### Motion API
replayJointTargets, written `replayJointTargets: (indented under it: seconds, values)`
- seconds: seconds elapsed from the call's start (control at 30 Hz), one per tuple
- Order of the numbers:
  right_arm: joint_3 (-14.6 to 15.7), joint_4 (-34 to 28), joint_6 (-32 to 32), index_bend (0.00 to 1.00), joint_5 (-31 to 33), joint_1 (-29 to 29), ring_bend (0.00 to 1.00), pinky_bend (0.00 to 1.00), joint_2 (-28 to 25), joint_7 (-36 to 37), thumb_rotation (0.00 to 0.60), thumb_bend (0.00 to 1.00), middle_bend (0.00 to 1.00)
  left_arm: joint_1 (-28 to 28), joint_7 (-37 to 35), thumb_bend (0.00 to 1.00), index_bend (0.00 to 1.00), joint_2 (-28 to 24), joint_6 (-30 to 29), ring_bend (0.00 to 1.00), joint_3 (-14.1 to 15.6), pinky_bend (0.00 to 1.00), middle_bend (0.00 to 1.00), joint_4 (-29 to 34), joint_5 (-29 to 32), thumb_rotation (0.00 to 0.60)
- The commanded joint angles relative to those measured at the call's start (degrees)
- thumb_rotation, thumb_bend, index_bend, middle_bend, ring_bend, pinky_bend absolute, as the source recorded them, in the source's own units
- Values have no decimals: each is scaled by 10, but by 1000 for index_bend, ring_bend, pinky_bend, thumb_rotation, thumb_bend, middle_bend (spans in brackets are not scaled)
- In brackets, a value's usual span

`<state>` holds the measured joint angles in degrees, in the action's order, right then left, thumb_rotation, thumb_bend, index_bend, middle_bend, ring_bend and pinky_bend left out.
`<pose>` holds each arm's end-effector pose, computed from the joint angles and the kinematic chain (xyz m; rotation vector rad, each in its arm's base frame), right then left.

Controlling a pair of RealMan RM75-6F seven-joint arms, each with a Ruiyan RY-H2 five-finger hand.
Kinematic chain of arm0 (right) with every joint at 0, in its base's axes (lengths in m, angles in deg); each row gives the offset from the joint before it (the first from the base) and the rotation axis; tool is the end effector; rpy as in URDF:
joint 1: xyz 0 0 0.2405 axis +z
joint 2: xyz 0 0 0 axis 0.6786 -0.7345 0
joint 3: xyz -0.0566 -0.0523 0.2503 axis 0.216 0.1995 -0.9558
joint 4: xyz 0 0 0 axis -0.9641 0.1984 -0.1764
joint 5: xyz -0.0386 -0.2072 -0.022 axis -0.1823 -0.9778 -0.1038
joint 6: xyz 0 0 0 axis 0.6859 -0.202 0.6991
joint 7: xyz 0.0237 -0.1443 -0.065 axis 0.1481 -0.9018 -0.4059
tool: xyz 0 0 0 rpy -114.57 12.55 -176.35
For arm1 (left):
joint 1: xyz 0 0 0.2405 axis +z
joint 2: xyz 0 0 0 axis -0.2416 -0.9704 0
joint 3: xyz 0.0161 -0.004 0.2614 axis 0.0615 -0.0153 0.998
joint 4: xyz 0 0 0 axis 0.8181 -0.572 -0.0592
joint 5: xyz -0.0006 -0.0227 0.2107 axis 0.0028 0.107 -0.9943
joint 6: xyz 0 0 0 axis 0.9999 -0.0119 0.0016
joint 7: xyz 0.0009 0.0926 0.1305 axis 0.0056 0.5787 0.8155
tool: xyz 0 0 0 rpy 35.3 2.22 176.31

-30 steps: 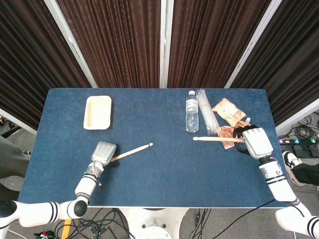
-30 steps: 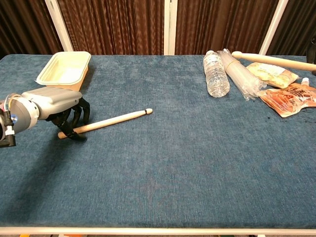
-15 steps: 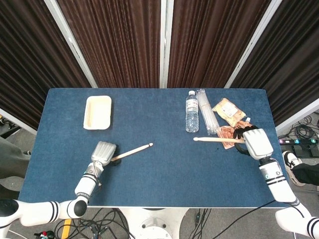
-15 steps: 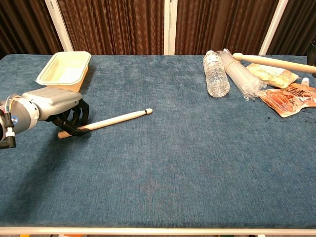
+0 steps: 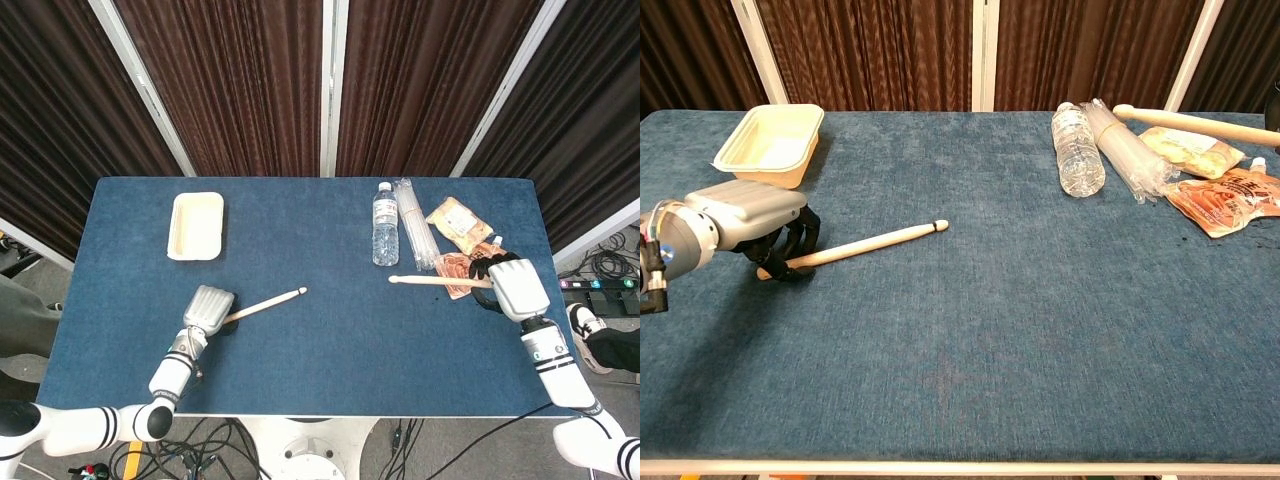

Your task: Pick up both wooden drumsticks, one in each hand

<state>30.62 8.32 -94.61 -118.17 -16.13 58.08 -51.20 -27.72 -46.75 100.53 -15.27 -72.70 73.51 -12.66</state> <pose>-0.2810 -0.3363 0.1004 1.6589 -0.7816 0.9371 -0.1982 0.3313 -0.0783 -1.8937 -0.9290 -0.5206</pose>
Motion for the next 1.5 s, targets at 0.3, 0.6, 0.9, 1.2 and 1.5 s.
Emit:
replayJointTargets:
  seconds: [0.3, 0.6, 0.9, 1.2, 1.5]
  values:
    - [1, -2, 2, 643, 1, -1, 460, 441, 1, -2, 600, 675, 628, 5, -41, 393, 532, -5, 10, 623, -4, 751, 625, -4, -29, 600]
    - [3, -16, -3, 643, 7, -12, 469, 441, -7, 3, 600, 679, 629, 25, -209, 507, 656, -29, 27, 673, -19, 757, 738, -19, -135, 600]
    - [15, -50, -7, 646, -3, -25, 477, 443, -14, 47, 600, 679, 629, 34, -431, 582, 700, -40, 16, 696, -32, 798, 776, -49, -263, 600]
    - [23, -114, 22, 663, -24, -9, 495, 447, 37, 183, 600, 683, 634, -6, -587, 582, 700, -39, 0, 696, -30, 798, 776, -54, -388, 600]
    - [-3, -141, 45, 685, -1, 18, 508, 458, 118, 212, 600, 701, 637, -44, -630, 582, 698, -29, -6, 696, -42, 798, 773, -51, -424, 600]
